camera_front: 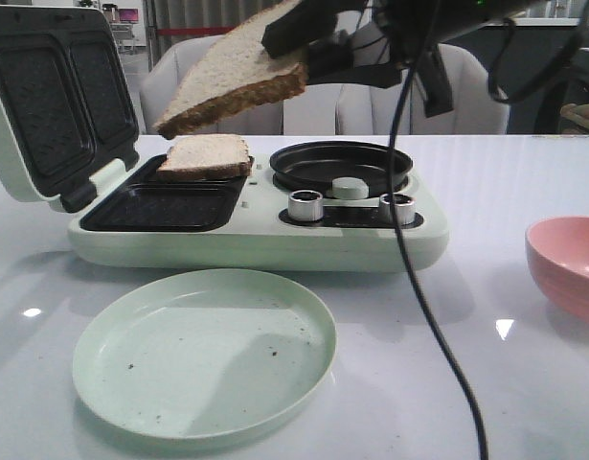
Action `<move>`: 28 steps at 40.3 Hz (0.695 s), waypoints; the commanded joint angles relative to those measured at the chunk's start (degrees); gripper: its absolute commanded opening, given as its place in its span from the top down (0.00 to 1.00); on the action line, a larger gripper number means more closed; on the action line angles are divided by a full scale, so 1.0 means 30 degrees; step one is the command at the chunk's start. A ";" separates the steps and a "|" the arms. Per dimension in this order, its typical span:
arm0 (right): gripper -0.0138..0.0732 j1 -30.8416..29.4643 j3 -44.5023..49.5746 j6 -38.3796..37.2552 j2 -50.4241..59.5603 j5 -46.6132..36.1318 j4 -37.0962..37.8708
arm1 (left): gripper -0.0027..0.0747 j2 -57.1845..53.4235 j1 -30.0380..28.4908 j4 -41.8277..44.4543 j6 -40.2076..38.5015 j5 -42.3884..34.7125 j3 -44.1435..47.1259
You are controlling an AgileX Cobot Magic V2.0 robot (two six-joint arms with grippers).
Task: Make breakfast with bread and shrimp
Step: 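Carry the bread with the right gripper and lay it on the sandwich plate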
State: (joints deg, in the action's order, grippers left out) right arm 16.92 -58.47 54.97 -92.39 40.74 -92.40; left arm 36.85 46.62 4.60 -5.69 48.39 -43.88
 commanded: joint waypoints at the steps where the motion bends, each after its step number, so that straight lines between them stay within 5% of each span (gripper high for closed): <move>1: 0.80 0.0184 -0.1778 0.1615 -0.0961 0.1664 -0.2063 | 0.57 -0.0040 0.0126 0.0093 -0.0053 -0.1478 -0.0452; 20: 0.79 0.1616 -0.8700 0.2039 -0.7656 0.1874 -0.2090 | 0.57 -0.0040 0.0126 0.0093 -0.0053 -0.1478 -0.0452; 28: 0.61 0.1658 -0.9596 0.2039 -0.8765 0.1299 -0.2070 | 0.57 -0.0040 0.0126 0.0093 -0.0053 -0.1478 -0.0452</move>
State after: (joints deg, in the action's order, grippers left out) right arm 21.91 -84.66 60.19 -121.40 42.56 -95.17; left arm 36.85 46.62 4.60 -5.69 48.39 -43.88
